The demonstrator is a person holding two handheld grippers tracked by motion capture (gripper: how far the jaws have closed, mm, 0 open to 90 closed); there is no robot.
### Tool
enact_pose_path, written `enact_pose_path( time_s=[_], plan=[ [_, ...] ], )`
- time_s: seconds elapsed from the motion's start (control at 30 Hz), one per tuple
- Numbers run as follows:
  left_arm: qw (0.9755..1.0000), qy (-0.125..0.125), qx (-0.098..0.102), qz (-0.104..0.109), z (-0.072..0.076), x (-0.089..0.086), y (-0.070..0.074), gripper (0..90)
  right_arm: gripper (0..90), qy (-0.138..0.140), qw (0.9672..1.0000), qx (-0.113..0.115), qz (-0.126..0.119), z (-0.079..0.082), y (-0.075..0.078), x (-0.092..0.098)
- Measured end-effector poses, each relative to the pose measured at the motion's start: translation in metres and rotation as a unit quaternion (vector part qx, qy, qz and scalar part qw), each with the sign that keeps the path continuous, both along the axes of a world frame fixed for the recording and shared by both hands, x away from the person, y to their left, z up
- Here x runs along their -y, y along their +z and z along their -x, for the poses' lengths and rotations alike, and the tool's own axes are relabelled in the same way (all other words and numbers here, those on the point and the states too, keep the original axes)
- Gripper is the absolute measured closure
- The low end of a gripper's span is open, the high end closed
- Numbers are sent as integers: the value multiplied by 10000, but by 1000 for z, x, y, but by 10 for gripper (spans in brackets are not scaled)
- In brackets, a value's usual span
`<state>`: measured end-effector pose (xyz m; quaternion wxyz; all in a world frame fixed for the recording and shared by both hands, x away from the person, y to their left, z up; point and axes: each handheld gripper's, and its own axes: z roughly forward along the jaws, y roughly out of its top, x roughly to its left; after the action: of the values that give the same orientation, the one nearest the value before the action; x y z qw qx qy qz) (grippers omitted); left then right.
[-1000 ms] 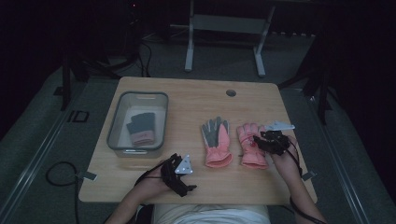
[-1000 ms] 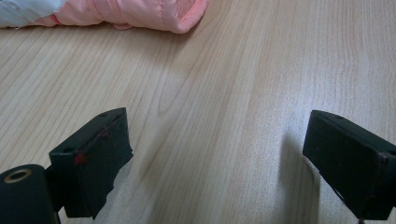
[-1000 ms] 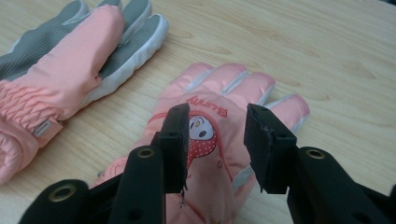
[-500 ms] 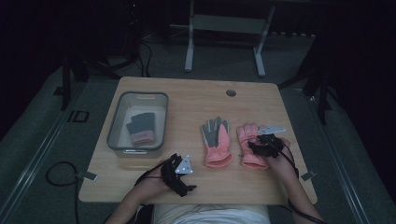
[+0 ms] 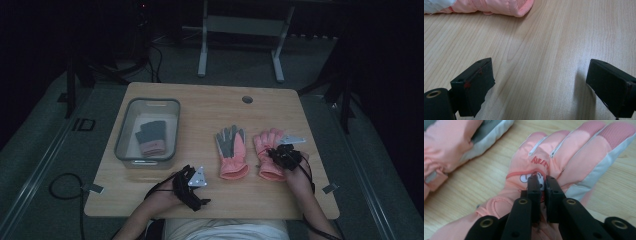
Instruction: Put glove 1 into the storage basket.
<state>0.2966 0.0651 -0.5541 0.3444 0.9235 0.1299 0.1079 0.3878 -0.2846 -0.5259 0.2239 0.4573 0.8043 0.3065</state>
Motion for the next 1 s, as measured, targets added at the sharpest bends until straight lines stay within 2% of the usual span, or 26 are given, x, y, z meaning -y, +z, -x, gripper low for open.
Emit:
enact_pose_path(
  time_s=[0.17,0.23,0.33,0.47,0.53,0.67,0.87,1.0],
  plan=[
    [10000,14,-22,18,-1,-1,0,73,861,-58,9998,206,-24,4,22,-2],
    [10000,14,-24,20,-1,-2,0,73,862,-54,9995,282,-130,4,33,-2],
    [10000,12,-19,13,-1,-1,0,73,862,110,9988,354,-327,8,55,-7],
    [10000,26,-9,0,-1,-1,-1,73,861,346,9976,438,-410,12,73,-21],
    [10000,19,3,-12,-1,-1,-1,73,861,426,9962,495,-573,13,82,-28],
    [10000,12,5,-14,-1,-1,-1,73,859,683,9931,613,-729,13,96,-51],
    [10000,8,24,-5,0,-1,0,73,854,1002,9906,572,-737,11,100,-88],
    [10000,-4,20,0,0,-1,-1,73,854,1143,9895,476,-749,6,96,-101]
  ],
)
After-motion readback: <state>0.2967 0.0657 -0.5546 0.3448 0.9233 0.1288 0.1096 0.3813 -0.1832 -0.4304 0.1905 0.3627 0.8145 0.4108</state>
